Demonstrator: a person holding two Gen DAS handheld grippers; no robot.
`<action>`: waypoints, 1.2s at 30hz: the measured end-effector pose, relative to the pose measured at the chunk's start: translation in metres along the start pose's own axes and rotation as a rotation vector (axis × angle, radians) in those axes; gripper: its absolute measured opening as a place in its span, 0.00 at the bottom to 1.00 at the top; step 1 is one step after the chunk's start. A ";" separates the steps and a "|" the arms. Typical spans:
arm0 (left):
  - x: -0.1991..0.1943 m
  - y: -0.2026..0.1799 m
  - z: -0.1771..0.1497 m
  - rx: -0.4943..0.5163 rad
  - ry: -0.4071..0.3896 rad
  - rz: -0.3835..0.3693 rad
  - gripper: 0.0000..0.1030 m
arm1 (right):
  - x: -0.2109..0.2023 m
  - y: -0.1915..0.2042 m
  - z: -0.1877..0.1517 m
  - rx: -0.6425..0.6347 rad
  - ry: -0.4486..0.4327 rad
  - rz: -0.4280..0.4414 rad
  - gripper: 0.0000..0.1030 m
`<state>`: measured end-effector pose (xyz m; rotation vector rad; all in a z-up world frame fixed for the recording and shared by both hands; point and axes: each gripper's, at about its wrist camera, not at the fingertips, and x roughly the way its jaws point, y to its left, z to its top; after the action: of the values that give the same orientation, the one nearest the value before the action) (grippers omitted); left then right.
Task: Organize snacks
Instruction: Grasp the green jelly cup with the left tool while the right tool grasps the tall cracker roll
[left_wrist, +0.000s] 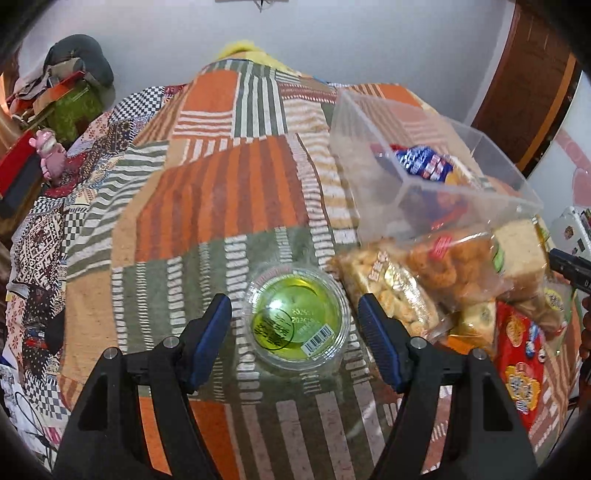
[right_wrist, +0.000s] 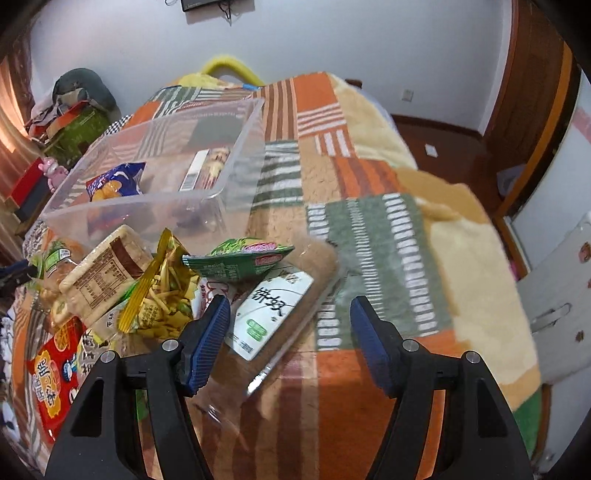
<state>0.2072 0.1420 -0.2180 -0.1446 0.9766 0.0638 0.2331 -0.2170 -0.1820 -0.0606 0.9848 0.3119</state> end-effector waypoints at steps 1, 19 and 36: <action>0.003 -0.001 -0.001 0.003 0.004 0.001 0.69 | 0.004 0.001 0.001 0.003 0.008 0.009 0.62; 0.001 -0.005 -0.008 -0.011 -0.004 -0.033 0.54 | 0.005 -0.010 -0.014 0.039 0.035 0.054 0.33; -0.063 -0.042 0.026 0.023 -0.147 -0.055 0.54 | -0.036 -0.026 -0.003 0.060 -0.077 0.042 0.33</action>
<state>0.1987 0.1050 -0.1472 -0.1430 0.8258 0.0124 0.2194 -0.2507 -0.1561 0.0264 0.9192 0.3212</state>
